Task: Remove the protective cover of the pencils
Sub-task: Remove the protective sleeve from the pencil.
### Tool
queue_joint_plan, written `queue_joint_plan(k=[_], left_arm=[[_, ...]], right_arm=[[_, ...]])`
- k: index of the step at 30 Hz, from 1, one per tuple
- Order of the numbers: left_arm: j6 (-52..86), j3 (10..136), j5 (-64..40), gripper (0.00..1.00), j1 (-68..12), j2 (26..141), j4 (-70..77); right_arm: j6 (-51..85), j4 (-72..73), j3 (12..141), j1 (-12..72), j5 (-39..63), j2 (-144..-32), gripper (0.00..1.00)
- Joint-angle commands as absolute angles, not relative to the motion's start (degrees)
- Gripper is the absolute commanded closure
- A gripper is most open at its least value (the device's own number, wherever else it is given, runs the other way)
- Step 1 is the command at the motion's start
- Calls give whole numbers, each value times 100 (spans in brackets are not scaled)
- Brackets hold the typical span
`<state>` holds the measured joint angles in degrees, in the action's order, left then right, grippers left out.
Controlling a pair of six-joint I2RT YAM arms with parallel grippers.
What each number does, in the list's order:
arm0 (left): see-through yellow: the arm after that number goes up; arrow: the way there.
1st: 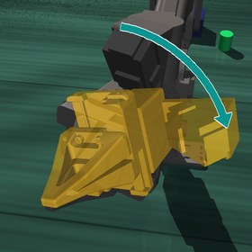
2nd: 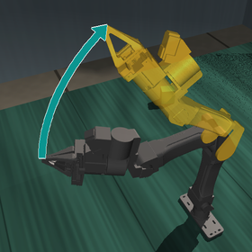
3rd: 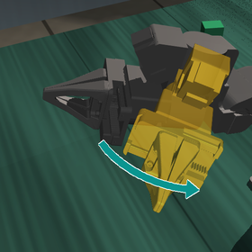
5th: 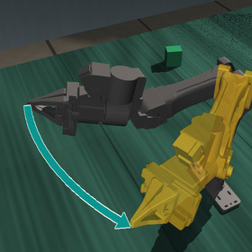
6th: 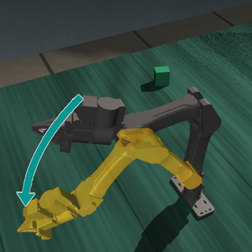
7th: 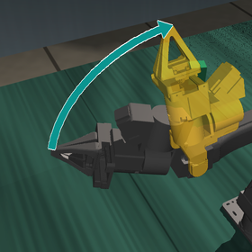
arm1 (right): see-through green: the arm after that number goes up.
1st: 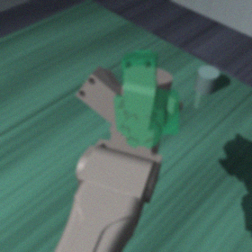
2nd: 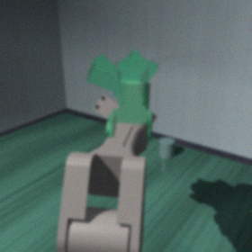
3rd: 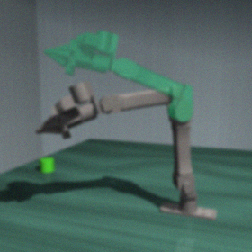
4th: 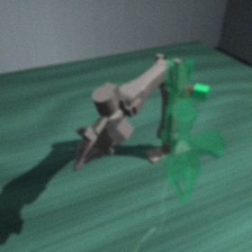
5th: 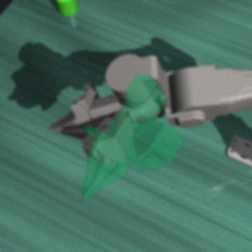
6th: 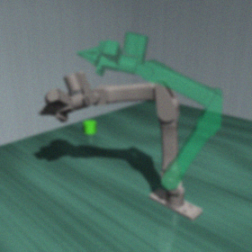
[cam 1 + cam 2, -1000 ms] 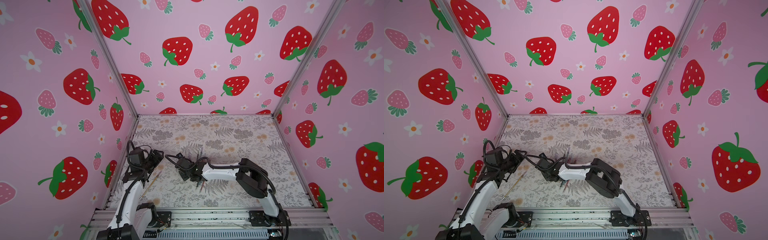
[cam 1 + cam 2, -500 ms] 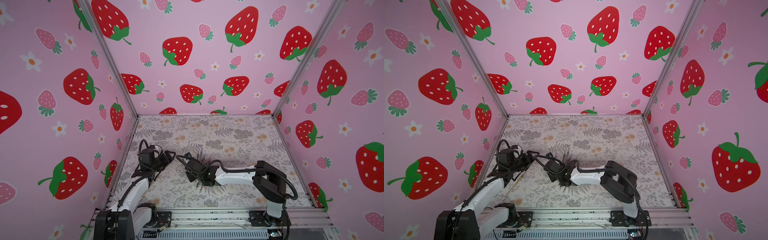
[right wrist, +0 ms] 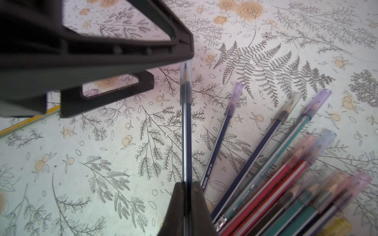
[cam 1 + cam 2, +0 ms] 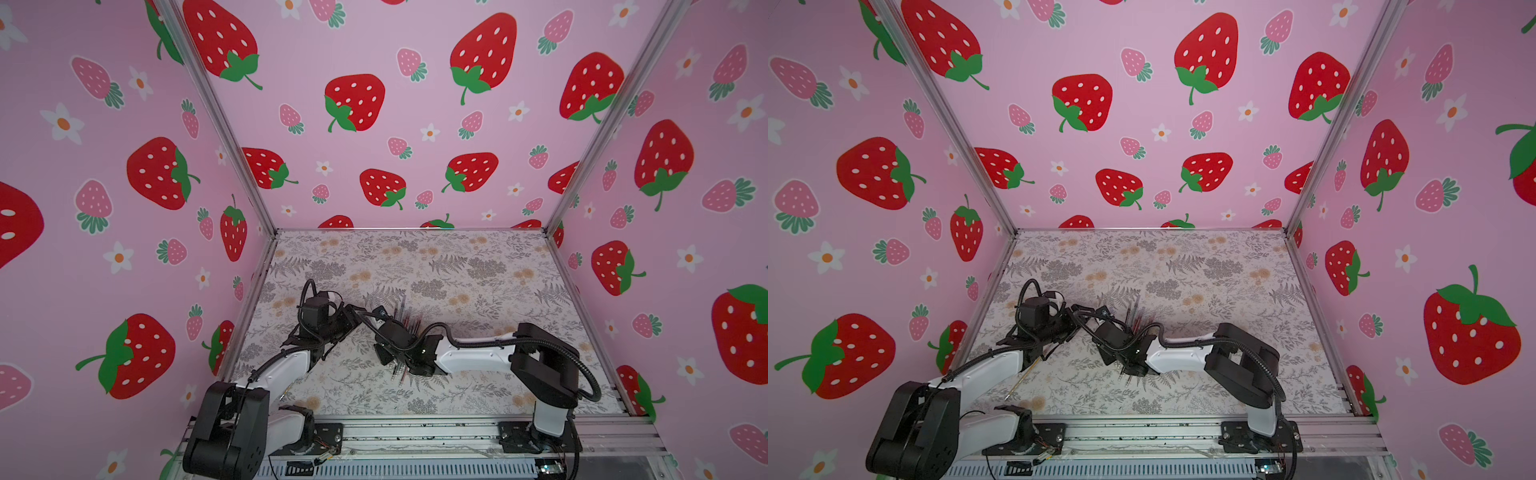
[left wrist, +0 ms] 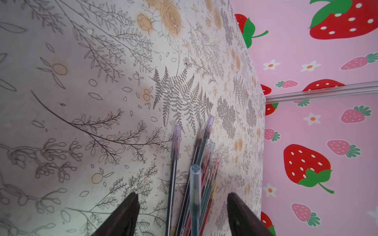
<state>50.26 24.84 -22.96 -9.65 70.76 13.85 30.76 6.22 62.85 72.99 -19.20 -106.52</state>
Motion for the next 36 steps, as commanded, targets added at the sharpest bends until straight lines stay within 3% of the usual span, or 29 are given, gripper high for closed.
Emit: queue_joint_plan(k=[1,19,21,25,27,36], left_arm=[[5092,2653,-2310,37,-1010,7241,1613],[5097,2810,-2330,98,-1032,7471,1539],[5114,2796,-2316,100,-1032,7453,1534],[5102,2844,-2329,100,-1031,7418,1395],[5090,2878,-2373,100,-1029,7390,1320],[5089,2892,-2426,100,-1024,7208,1127]], right_arm=[[3112,712,6442,7319,-1914,-10548,95],[3041,642,6670,7426,-1802,-10713,90],[3041,642,6680,7432,-1794,-10724,83],[3041,592,6721,7431,-1869,-10772,57],[3043,460,6834,7420,-1926,-10834,51],[3068,260,7143,7354,-1770,-11238,49]])
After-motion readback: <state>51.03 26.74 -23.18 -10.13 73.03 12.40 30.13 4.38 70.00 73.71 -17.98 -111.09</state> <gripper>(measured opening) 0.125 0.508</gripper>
